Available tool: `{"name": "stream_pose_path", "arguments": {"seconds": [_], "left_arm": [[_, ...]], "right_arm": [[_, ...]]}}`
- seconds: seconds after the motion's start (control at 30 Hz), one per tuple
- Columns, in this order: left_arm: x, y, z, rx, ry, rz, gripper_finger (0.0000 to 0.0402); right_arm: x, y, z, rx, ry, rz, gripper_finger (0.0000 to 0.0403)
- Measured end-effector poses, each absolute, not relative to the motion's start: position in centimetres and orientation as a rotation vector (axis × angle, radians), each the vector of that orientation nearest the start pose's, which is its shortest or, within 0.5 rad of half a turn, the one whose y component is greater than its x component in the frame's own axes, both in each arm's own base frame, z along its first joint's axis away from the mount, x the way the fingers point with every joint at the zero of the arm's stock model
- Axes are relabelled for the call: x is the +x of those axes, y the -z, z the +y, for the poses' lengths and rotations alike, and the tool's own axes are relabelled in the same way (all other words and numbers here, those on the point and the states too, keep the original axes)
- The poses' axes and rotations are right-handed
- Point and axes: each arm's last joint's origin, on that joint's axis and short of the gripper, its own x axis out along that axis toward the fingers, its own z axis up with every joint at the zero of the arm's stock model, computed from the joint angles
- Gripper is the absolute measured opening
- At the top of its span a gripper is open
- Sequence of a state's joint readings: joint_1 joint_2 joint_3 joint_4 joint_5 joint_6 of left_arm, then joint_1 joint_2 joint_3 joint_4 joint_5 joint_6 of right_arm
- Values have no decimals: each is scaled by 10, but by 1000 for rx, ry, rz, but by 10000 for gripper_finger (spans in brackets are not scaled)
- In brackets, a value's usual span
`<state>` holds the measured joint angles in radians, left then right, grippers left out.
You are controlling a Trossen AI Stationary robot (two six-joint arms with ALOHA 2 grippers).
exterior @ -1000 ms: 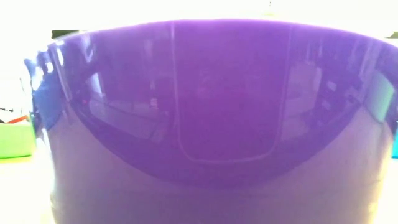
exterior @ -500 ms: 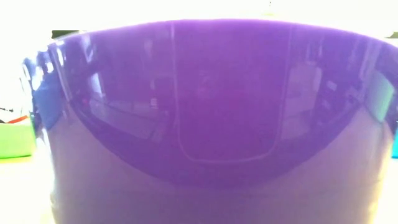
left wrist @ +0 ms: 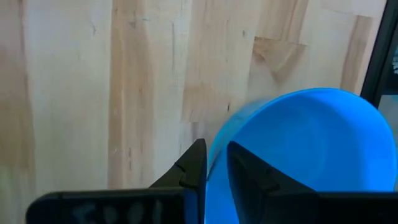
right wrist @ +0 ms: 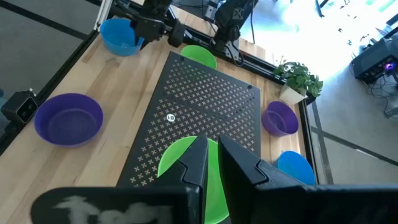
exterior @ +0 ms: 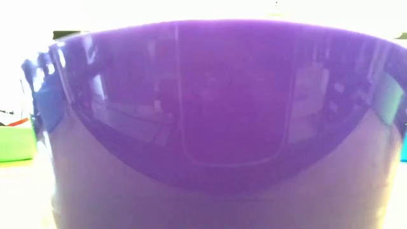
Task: Pick & Place Mini bowls
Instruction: Put the bottom left blue bowl on the shelf
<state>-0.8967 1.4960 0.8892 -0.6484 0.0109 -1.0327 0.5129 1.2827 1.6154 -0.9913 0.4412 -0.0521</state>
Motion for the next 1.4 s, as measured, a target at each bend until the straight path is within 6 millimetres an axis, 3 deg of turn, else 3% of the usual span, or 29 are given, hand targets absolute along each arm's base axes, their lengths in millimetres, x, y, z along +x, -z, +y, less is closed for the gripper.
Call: {"name": "stream_pose_path", "arguments": {"seconds": [0.23, 0.5, 0.8, 1.03, 1.4], "left_arm": [[165, -175, -207, -319, 126, 1367, 55], [165, -175, -207, -277, 166, 1357, 7], [167, -181, -209, -298, 188, 1329, 1], [169, -203, -209, -378, 174, 1243, 1], [172, -263, -198, -528, 77, 928, 0]], "right_arm": [[208, -436, 103, -353, -85, 584, 34], [208, -436, 103, -353, -85, 584, 34], [208, -436, 103, -353, -85, 584, 34], [208, -436, 103, -334, -79, 584, 34], [208, -436, 103, -334, -79, 585, 34]]}}
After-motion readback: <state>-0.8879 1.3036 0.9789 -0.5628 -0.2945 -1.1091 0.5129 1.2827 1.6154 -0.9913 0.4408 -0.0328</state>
